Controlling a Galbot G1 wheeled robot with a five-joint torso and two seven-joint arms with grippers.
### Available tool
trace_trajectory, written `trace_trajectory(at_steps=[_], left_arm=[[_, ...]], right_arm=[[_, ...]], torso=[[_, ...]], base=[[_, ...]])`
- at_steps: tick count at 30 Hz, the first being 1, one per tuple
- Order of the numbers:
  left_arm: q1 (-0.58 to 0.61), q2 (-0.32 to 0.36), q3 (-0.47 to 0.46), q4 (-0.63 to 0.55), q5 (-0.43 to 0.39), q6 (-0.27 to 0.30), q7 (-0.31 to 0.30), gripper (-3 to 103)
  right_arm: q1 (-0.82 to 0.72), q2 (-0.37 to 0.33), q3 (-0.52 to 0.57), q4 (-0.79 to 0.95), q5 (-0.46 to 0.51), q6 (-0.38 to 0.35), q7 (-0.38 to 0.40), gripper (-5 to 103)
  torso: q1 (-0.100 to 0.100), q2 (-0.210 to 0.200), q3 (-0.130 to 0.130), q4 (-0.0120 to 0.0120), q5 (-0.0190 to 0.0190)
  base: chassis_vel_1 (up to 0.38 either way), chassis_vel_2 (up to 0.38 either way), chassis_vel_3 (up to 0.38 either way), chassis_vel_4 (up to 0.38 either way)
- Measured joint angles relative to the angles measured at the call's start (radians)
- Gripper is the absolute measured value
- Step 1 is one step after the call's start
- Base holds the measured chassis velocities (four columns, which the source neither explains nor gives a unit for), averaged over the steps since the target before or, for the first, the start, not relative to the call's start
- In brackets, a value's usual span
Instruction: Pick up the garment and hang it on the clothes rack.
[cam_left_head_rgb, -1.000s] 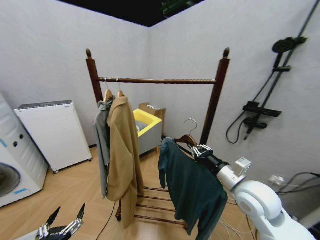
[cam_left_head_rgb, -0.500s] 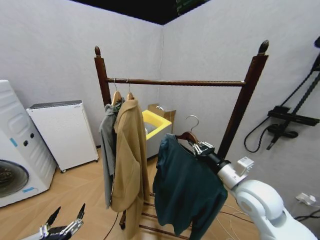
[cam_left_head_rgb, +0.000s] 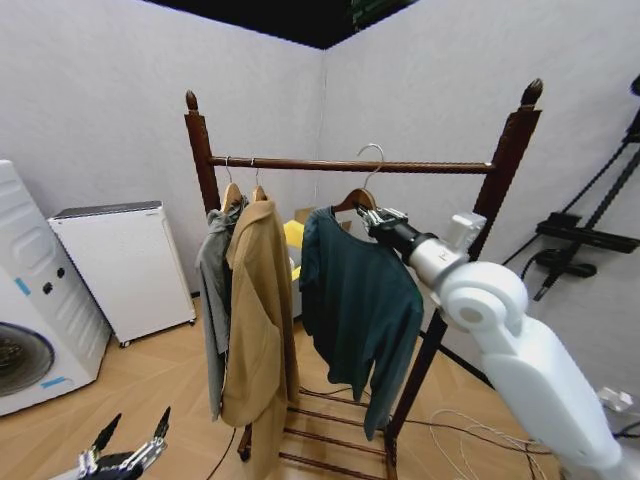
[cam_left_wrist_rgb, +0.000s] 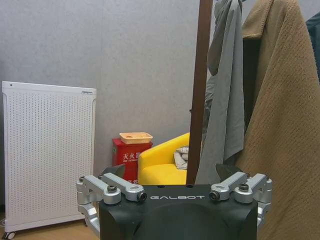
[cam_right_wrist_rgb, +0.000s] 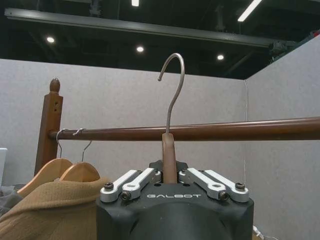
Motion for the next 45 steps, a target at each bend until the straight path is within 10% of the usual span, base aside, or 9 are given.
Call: trace_trajectory(at_steps=[17,45], left_arm=[[0.000,0.000,0.000,0.000,0.000,0.000,0.000,100],[0.000,0.000,0.000,0.000,0.000,0.000,0.000,100]], right_arm=[[0.174,0.087,-0.176,-0.171,0.157,-0.059,0.177,10],[0.273,0.240,-0.287,-0.320,0.126,-0.017,0.258,10]], torso=[[0.000,0.000,0.000,-0.0001,0.0003],[0.000,0.000,0.000,0.0000,0.0003]], base=[[0.000,0.000,0.000,0.000],[0.000,0.000,0.000,0.000]])
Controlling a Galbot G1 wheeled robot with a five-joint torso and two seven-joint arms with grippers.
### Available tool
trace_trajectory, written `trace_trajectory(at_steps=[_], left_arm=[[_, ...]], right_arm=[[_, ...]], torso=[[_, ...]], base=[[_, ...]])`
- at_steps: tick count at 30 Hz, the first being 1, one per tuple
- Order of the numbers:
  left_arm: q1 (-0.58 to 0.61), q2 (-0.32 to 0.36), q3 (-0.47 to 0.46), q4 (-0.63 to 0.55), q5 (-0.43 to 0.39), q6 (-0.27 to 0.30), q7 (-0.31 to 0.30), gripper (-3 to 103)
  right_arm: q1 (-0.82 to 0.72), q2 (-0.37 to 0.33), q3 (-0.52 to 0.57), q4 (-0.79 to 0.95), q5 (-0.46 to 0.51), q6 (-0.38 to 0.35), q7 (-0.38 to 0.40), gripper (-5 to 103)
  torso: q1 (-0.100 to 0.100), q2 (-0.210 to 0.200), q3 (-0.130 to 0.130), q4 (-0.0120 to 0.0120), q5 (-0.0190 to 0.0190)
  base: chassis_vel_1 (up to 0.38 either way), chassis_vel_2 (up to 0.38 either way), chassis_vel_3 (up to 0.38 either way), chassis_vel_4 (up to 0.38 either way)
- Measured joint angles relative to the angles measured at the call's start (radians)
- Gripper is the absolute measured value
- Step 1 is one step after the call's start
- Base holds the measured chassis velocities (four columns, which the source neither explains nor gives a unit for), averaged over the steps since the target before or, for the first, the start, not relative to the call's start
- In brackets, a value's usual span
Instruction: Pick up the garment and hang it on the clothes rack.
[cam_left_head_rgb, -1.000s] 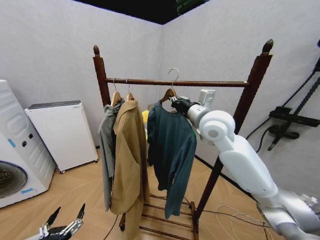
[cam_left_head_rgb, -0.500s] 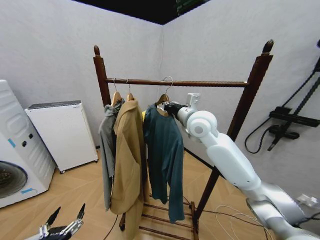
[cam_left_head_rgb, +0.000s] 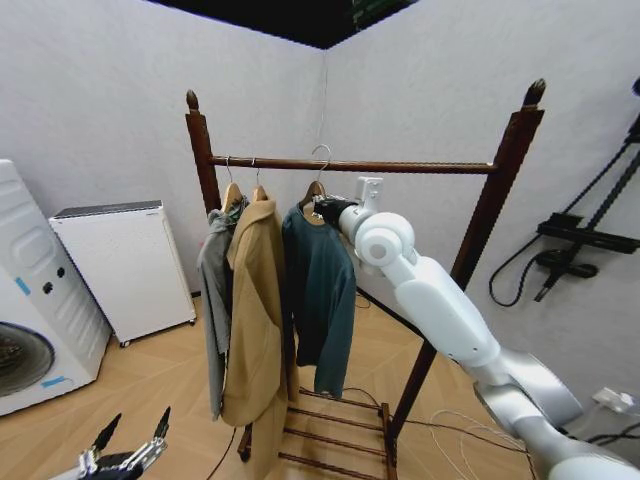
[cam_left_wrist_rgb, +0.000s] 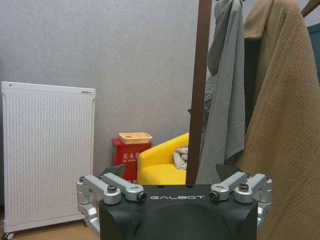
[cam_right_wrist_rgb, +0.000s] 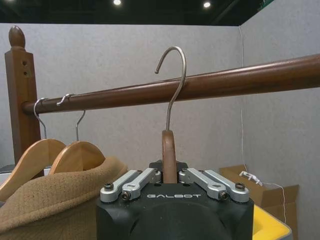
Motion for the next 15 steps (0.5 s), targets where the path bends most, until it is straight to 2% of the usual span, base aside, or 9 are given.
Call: trace_trajectory(at_steps=[7,15], left_arm=[[0.000,0.000,0.000,0.000,0.000,0.000,0.000,100],[0.000,0.000,0.000,0.000,0.000,0.000,0.000,100]], right_arm=[[0.032,0.038,-0.032,-0.061,-0.007,0.000,0.054,10],[0.037,0.029,-0.050,-0.074,-0.006,-0.001,0.072,10]], torso=[[0.000,0.000,0.000,0.0000,0.0000],[0.000,0.000,0.000,0.0000,0.0000]], base=[[0.000,0.000,0.000,0.000],[0.000,0.000,0.000,0.000]])
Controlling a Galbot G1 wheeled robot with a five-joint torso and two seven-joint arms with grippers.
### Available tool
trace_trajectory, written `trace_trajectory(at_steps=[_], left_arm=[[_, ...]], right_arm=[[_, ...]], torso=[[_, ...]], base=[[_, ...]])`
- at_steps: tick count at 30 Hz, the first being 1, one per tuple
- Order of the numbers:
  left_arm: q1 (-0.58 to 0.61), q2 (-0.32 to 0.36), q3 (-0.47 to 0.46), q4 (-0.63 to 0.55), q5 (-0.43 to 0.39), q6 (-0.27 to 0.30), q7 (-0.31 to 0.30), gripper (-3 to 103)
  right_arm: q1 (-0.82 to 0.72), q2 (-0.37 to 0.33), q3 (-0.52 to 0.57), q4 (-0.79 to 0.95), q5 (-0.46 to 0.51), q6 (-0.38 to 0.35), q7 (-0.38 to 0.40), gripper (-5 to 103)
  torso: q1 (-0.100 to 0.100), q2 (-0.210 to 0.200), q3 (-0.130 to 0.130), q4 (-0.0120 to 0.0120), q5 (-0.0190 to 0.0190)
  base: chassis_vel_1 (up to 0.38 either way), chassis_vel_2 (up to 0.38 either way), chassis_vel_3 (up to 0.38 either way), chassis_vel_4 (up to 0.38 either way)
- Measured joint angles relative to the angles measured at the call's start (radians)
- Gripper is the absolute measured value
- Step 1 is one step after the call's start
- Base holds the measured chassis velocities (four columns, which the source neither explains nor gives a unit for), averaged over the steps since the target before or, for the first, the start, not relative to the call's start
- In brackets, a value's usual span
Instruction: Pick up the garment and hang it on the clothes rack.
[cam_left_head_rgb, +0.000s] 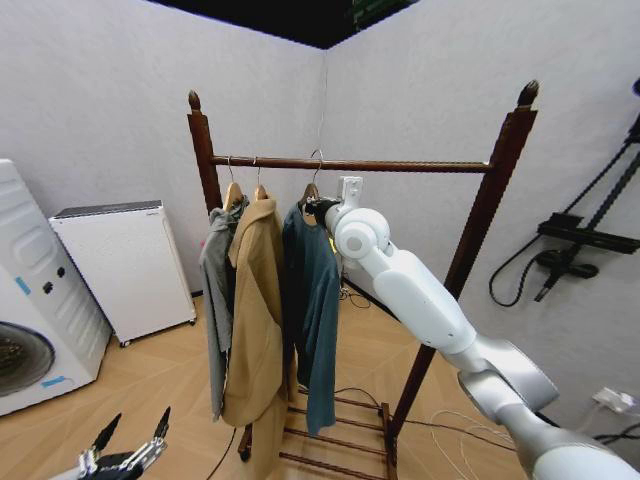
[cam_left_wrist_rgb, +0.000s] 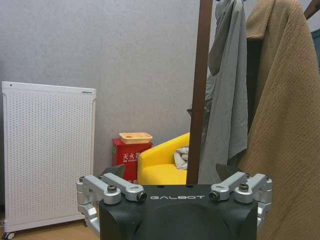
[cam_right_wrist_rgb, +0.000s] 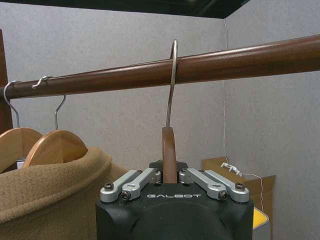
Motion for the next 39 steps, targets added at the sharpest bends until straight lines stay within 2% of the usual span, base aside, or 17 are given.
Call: trace_trajectory(at_steps=[3,5,8,11,13,14,16,19,23,26,27,29,30,32,33,35,39], left_arm=[[0.000,0.000,0.000,0.000,0.000,0.000,0.000,100],[0.000,0.000,0.000,0.000,0.000,0.000,0.000,100],[0.000,0.000,0.000,0.000,0.000,0.000,0.000,100],[0.000,0.000,0.000,0.000,0.000,0.000,0.000,100],[0.000,0.000,0.000,0.000,0.000,0.000,0.000,100],[0.000,0.000,0.000,0.000,0.000,0.000,0.000,100],[0.000,0.000,0.000,0.000,0.000,0.000,0.000,100],[0.000,0.000,0.000,0.000,0.000,0.000,0.000,100],[0.000,0.000,0.000,0.000,0.000,0.000,0.000,100],[0.000,0.000,0.000,0.000,0.000,0.000,0.000,100],[0.000,0.000,0.000,0.000,0.000,0.000,0.000,100],[0.000,0.000,0.000,0.000,0.000,0.000,0.000,100],[0.000,0.000,0.000,0.000,0.000,0.000,0.000,100],[0.000,0.000,0.000,0.000,0.000,0.000,0.000,100],[0.000,0.000,0.000,0.000,0.000,0.000,0.000,100],[0.000,0.000,0.000,0.000,0.000,0.000,0.000,100],[0.000,0.000,0.000,0.000,0.000,0.000,0.000,100]], right_arm=[[-0.017,-0.012,0.001,0.017,0.004,-0.006,-0.010,10],[-0.033,-0.022,0.016,0.033,0.023,-0.008,-0.054,7],[-0.040,-0.032,0.034,0.053,0.045,0.007,-0.086,17],[-0.055,-0.071,0.054,0.092,0.060,0.031,-0.127,33],[-0.060,-0.079,0.058,0.100,0.062,0.034,-0.133,33],[-0.083,-0.111,0.078,0.132,0.071,0.038,-0.152,44],[-0.101,-0.131,0.091,0.154,0.078,0.038,-0.162,44],[-0.198,-0.203,0.163,0.249,0.086,0.035,-0.199,60],[-0.266,-0.239,0.219,0.319,0.088,0.029,-0.219,71],[-0.450,-0.309,0.348,0.456,0.077,0.013,-0.268,87],[-0.450,-0.309,0.348,0.456,0.077,0.013,-0.268,87],[-0.611,-0.349,0.435,0.542,0.051,0.013,-0.273,97],[-0.611,-0.349,0.435,0.542,0.051,0.013,-0.273,97],[-0.780,-0.358,0.560,0.609,-0.006,0.011,-0.276,100],[-0.780,-0.358,0.560,0.609,-0.006,0.011,-0.276,100],[-0.959,-0.336,0.661,0.643,-0.100,0.010,-0.297,100],[-1.125,-0.296,0.748,0.662,-0.196,0.020,-0.344,100]], torso=[[0.000,0.000,0.000,-0.0002,0.0001],[0.000,0.000,0.000,-0.0002,0.0002],[0.000,0.000,0.000,-0.0002,0.0002],[0.000,0.000,0.000,0.0000,0.0001],[0.000,0.000,0.000,0.0000,0.0001],[0.000,0.000,0.000,-0.0001,0.0002],[0.000,0.000,0.000,-0.0001,0.0003],[0.000,0.000,0.000,-0.0002,0.0004],[0.000,0.000,0.000,-0.0001,0.0002],[0.000,0.000,0.000,-0.0001,0.0005],[0.000,0.000,0.000,-0.0001,0.0005],[0.000,0.000,0.000,-0.0004,0.0006],[0.000,0.000,0.000,-0.0004,0.0006],[0.000,0.000,0.000,-0.0004,0.0001],[0.000,0.000,0.000,-0.0004,0.0001],[0.000,0.000,0.000,0.0000,0.0003],[0.000,0.000,0.000,-0.0003,0.0004]], base=[[0.000,0.000,0.000,0.000],[0.000,0.000,0.000,0.000],[0.000,0.000,0.000,0.000],[0.000,0.000,0.000,0.000],[0.000,0.000,0.000,0.000],[0.000,0.000,0.000,0.000],[0.000,0.000,0.000,0.000],[0.000,0.000,0.000,0.000],[0.000,0.000,0.000,0.000],[0.000,0.000,0.000,0.000],[0.000,0.000,0.000,0.000],[0.000,0.000,0.000,0.000],[0.000,0.000,0.000,0.000],[0.000,0.000,0.000,0.000],[0.000,0.000,0.000,0.000],[0.000,0.000,0.000,0.000],[0.000,0.000,0.000,0.000]])
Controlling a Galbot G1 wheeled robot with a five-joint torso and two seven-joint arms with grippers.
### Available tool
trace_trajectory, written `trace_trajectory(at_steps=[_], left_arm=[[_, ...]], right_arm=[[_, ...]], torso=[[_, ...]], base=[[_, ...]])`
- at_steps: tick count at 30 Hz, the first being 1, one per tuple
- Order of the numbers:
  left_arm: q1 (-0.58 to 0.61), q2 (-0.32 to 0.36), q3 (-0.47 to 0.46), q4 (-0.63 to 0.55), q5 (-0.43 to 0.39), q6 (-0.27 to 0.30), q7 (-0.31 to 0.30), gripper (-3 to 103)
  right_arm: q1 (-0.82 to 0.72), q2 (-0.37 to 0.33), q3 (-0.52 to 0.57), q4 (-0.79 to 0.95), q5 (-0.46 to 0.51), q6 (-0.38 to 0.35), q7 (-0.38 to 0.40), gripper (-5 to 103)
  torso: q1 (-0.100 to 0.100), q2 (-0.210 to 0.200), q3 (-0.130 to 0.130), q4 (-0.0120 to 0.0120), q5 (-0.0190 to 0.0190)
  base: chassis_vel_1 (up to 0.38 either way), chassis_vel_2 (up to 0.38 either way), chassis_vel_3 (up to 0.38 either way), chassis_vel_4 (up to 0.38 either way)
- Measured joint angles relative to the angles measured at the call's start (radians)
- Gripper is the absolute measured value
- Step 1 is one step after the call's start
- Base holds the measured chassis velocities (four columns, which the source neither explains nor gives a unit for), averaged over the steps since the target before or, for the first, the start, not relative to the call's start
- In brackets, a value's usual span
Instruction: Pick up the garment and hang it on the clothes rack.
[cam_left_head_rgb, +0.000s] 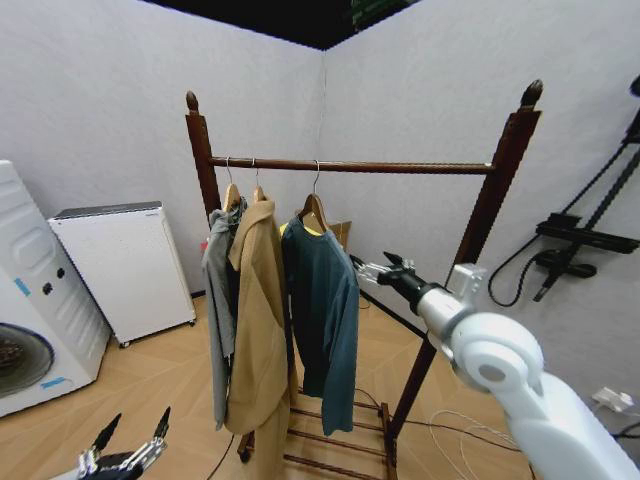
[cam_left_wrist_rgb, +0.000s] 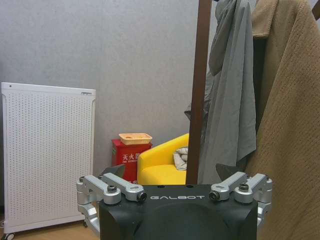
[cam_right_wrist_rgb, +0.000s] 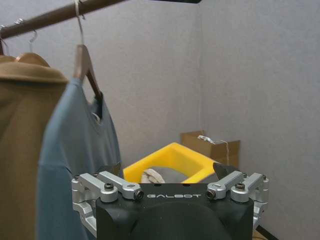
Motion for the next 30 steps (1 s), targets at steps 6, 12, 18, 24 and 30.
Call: trace_trajectory(at_steps=[6,12,18,24,30], left_arm=[[0.000,0.000,0.000,0.000,0.000,0.000,0.000,100],[0.000,0.000,0.000,0.000,0.000,0.000,0.000,100],[0.000,0.000,0.000,0.000,0.000,0.000,0.000,100],[0.000,0.000,0.000,0.000,0.000,0.000,0.000,100],[0.000,0.000,0.000,0.000,0.000,0.000,0.000,100]], right_arm=[[-0.274,0.083,0.148,0.054,-0.164,0.043,-0.087,100],[-0.330,0.112,0.189,0.071,-0.189,0.040,-0.116,100],[-0.339,0.129,0.184,0.102,-0.214,0.039,-0.097,100],[-0.352,0.136,0.195,0.137,-0.207,0.014,-0.097,100],[-0.353,0.143,0.195,0.140,-0.204,0.012,-0.092,100]], torso=[[0.000,0.000,0.000,0.0001,-0.0003],[0.000,0.000,0.000,0.0002,-0.0004],[0.000,0.000,0.000,0.0003,-0.0004],[0.000,0.000,0.000,0.0002,-0.0005],[0.000,0.000,0.000,0.0003,-0.0006]], base=[[0.000,0.000,0.000,0.000],[0.000,0.000,0.000,0.000],[0.012,-0.031,-0.025,0.008],[0.030,-0.115,-0.110,0.028],[0.046,-0.175,-0.164,0.045]])
